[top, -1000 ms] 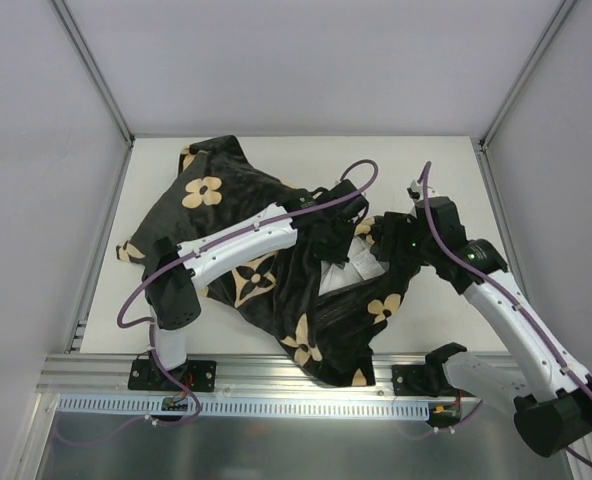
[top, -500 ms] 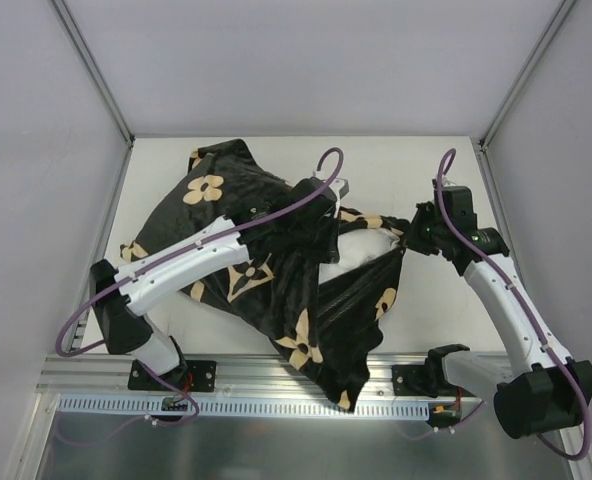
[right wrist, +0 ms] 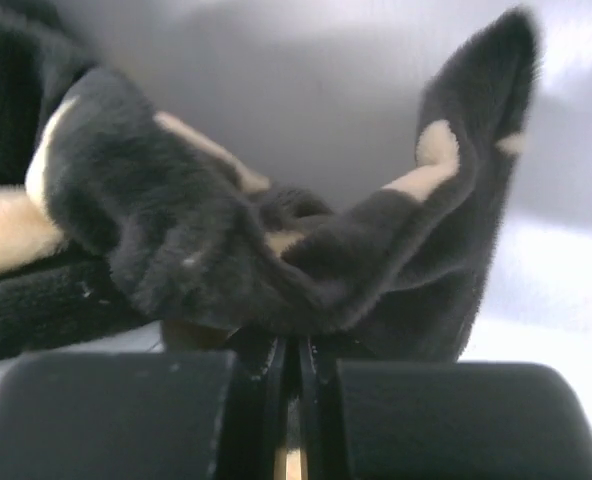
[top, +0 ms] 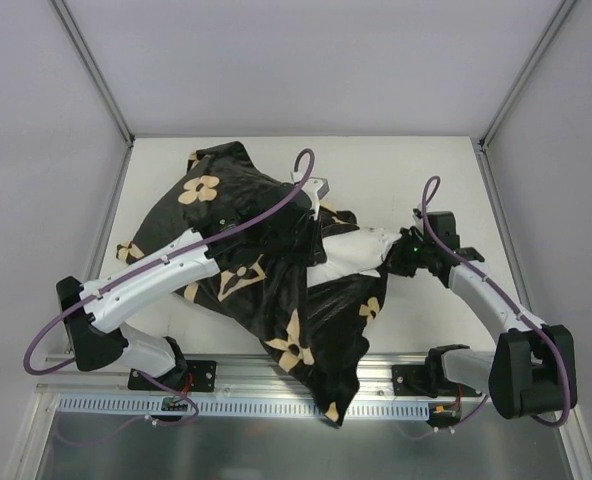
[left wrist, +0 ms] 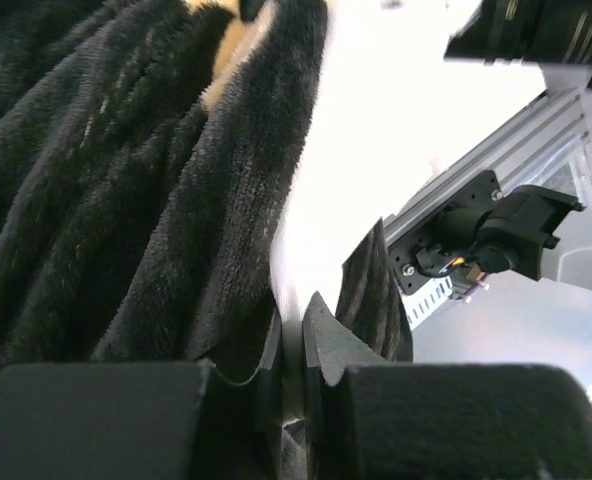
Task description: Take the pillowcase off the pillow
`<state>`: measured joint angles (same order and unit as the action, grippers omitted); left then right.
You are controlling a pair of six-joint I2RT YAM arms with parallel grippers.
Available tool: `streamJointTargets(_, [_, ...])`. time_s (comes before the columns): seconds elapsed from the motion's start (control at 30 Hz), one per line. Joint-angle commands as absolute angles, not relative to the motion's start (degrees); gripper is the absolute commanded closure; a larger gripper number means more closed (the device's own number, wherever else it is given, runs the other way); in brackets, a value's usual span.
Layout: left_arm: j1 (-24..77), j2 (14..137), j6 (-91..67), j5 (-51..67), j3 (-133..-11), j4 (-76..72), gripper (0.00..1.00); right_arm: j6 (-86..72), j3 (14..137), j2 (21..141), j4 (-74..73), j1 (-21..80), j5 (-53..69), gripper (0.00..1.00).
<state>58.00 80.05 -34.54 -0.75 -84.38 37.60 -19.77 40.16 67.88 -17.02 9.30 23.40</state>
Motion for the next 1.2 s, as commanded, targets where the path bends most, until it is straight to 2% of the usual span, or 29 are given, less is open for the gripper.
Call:
streamJointTargets(0.0, [56.3, 79.3, -36.3, -1.8, -90.6, 34.1, 1.0, -22.1, 34.0, 65.0, -9.0, 13.0, 18.7, 0.99])
streamJointTargets(0.13, [52.6, 85.6, -37.7, -2.5, -96.1, 32.9, 1.0, -23.0, 31.0, 58.6, -11.9, 18.1, 15.4, 0.99])
streamJointTargets(0.17, [51.7, 86.6, -38.1, -2.5, -96.8, 32.5, 1.0, -22.5, 30.8, 57.0, -15.2, 17.9, 13.7, 0.9])
streamJointTargets(0.23, [49.7, 89.0, -38.3, -3.2, -99.0, 32.3, 1.0, -21.1, 31.5, 51.3, -19.5, 17.6, 11.8, 0.63])
streamJointTargets(0.27, [49.2, 89.6, -38.0, -3.0, -99.8, 32.3, 1.0, -19.5, 33.1, 49.1, -24.0, 17.1, 10.6, 0.44])
streamJointTargets(0.3, [48.6, 90.9, -37.9, -2.7, -100.5, 32.3, 1.0, -18.8, 34.3, 47.0, -26.3, 16.7, 10.0, 0.32])
streamJointTargets(0.37, [47.2, 91.9, -37.5, -1.6, -102.4, 32.4, 1.0, -17.8, 37.9, 41.5, -31.7, 16.6, 8.8, 0.13])
streamJointTargets(0.43, [46.3, 93.5, -37.4, -0.1, -104.0, 32.3, 1.0, -17.1, 40.5, 38.2, -35.1, 16.5, 8.6, 0.08])
streamJointTargets(0.63, [45.2, 97.6, -38.0, 2.0, -107.0, 32.3, 1.0, -18.9, 44.7, 34.7, -34.4, 17.6, 14.5, 0.02])
streamJointTargets(0.77, [43.2, 100.3, -38.4, 3.9, -108.9, 32.3, 1.0, -19.4, 41.8, 30.9, -25.2, 20.8, 28.2, 0.04])
streamJointTargets(0.87, [42.7, 101.7, -38.3, 4.7, -110.1, 32.4, 1.0, -18.5, 40.7, 30.3, -26.4, 22.8, 25.3, 0.04])
streamJointTargets(1.03, [42.4, 102.8, -38.8, 5.2, -111.7, 32.4, 1.0, -18.1, 38.0, 36.5, -26.3, 24.2, 22.2, 0.01])
streamJointTargets(1.07, [42.3, 103.1, -39.1, 5.1, -112.2, 32.3, 1.0, -18.0, 37.8, 37.9, -25.9, 24.7, 22.7, 0.05])
streamJointTargets(1.13, [41.9, 103.4, -39.6, 5.0, -112.9, 32.3, 1.0, -18.0, 37.5, 41.6, -25.8, 27.3, 21.0, 0.26])
streamJointTargets(1.17, [41.4, 104.0, -40.1, 5.0, -113.9, 32.4, 1.0, -18.4, 36.8, 41.9, -25.9, 29.2, 20.0, 0.58])
